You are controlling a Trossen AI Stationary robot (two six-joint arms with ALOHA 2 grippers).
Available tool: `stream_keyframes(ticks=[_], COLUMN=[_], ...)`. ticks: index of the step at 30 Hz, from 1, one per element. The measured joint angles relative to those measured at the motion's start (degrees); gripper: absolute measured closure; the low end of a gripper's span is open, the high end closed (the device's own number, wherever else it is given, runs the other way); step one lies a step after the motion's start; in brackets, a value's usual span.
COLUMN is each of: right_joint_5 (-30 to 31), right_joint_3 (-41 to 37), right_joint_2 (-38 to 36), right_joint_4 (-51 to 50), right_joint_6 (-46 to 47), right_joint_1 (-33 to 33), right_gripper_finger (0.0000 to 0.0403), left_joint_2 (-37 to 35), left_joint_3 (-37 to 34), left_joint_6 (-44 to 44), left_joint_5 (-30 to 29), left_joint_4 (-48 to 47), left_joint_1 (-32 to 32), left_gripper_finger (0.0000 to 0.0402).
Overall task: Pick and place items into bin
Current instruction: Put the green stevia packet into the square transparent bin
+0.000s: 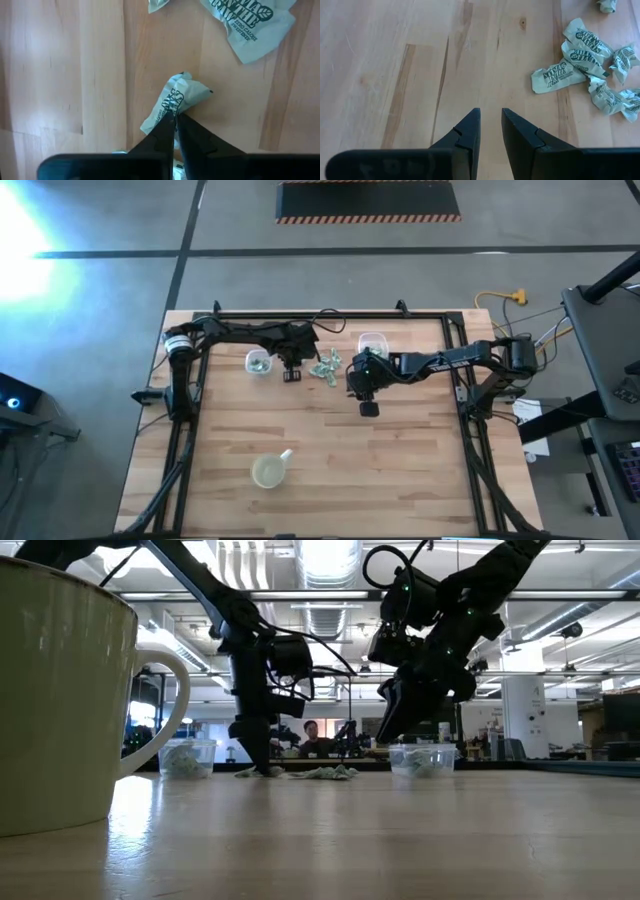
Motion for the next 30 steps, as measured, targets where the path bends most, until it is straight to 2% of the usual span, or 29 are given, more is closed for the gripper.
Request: stream_keyframes(ticks=[7,13,26,30], right_joint_5=[0.0,0.0,0.0,0.0], right_joint_3=[0.0,-0.1,-0.5,-0.6], right_joint_2=[0.0,0.0,0.0,0.0], right_joint_4=[0.0,0.1,0.2,0.2], right_joint_6=[0.0,0.0,0.0,0.0], right_joint_1=[0.0,0.0,0.0,0.0], right_gripper_finger=[0.0335,0.0335,0.0335,0.0335], left_joint_2=[-2.9,-8.7,-23.8,-27.2], left_joint_3=[0.0,0.0,-2.1,-4.9], left_joint_6=[-1.3,-2.6,-12.9,-13.8], left_joint_5=[-1.7,-1.7,-2.7,-2.8], left_joint_4=[-0.6,-2.1,-21.0,-21.3], left_joint_1=[0.0,0.0,0.0,0.0], left_gripper_finger=[0.0394,0.0394,0.0394,0.0394])
